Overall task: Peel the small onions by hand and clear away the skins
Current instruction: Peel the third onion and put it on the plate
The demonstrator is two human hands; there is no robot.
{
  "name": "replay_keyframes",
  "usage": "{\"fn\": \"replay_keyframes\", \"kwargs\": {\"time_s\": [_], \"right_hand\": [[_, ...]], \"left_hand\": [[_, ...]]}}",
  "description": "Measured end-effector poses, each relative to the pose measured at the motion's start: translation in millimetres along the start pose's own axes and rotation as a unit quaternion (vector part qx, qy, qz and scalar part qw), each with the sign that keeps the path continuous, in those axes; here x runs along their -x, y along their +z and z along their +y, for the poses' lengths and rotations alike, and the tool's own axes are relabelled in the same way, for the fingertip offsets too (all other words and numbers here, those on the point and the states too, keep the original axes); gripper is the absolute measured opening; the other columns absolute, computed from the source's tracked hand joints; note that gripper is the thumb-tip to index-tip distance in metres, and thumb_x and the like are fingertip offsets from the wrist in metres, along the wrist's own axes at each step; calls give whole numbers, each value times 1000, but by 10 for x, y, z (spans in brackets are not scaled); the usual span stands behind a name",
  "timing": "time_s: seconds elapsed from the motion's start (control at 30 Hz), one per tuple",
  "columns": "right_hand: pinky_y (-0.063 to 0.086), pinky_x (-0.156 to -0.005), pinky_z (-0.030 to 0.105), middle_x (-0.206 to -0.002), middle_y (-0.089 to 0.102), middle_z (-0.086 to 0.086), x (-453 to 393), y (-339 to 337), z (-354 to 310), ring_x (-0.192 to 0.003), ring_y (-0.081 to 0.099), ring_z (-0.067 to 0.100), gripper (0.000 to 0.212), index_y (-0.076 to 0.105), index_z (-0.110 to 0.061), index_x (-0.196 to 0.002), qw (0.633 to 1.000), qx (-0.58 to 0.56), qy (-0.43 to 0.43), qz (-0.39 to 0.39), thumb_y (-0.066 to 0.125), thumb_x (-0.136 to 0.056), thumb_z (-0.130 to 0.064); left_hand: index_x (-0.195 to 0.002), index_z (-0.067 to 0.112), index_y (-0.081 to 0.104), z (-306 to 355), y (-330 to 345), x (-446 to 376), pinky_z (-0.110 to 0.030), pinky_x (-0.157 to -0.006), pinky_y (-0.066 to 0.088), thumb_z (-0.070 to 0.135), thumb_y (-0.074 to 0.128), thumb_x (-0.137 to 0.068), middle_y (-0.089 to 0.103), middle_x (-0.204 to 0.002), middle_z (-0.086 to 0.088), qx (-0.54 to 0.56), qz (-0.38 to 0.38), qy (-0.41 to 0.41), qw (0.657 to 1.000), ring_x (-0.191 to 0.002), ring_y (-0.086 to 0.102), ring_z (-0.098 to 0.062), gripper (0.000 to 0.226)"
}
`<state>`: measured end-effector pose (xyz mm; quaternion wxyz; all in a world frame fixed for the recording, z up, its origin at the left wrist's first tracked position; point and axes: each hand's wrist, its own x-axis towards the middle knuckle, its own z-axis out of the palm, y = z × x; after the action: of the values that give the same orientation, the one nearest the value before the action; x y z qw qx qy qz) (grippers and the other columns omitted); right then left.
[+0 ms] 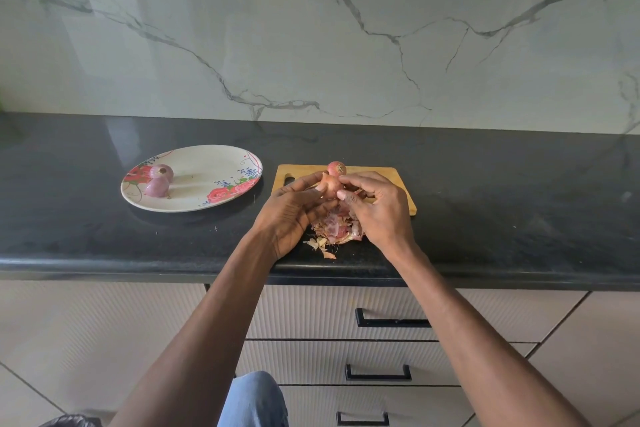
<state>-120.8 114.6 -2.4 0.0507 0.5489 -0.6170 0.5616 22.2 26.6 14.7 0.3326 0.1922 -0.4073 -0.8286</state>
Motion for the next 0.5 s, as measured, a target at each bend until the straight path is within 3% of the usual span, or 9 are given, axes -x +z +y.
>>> {"fn": "replay_keyframes", "kwargs": {"time_s": [0.17,0.33,0.4,0.5], "right_hand": [[54,-90,19,-109,72,-16,-14,-42,-42,-103,68,-2,37,72,-31,-111,992,-105,66,-12,83,-81,-13],[57,-96,37,-116,75,0,-44,-52,24,-109,69,10,43,75,-15,-118,985,-119,117,-49,87,-76,-14],[58,-93,35,-113,75,1,-35,-44,20,-105,71,11,45,74,-13,-116,983,-130,122,-32,86,-74,-6],[58,-86,23,-112,75,0,-13,-29,-4,-99,71,5,45,73,-13,-114,988,-118,97,1,85,-74,1]], "left_hand": [[-111,-5,61,-1,13,11,-33,-75,63,-5,49,-100,72,-97,-22,-9,-16,-14,1000,-80,74,-25,17],[-108,-1,58,-9,25,25,-31,-73,62,-3,51,-100,73,-97,-20,-24,-21,4,999,-85,74,-25,11],[-109,-1,62,-24,27,23,-34,-78,63,-2,55,-97,73,-102,-22,-35,-15,15,999,-89,73,-29,14],[-108,-1,67,-48,26,9,-39,-86,61,-4,62,-90,74,-104,-21,-54,10,44,997,-90,73,-31,19]]}}
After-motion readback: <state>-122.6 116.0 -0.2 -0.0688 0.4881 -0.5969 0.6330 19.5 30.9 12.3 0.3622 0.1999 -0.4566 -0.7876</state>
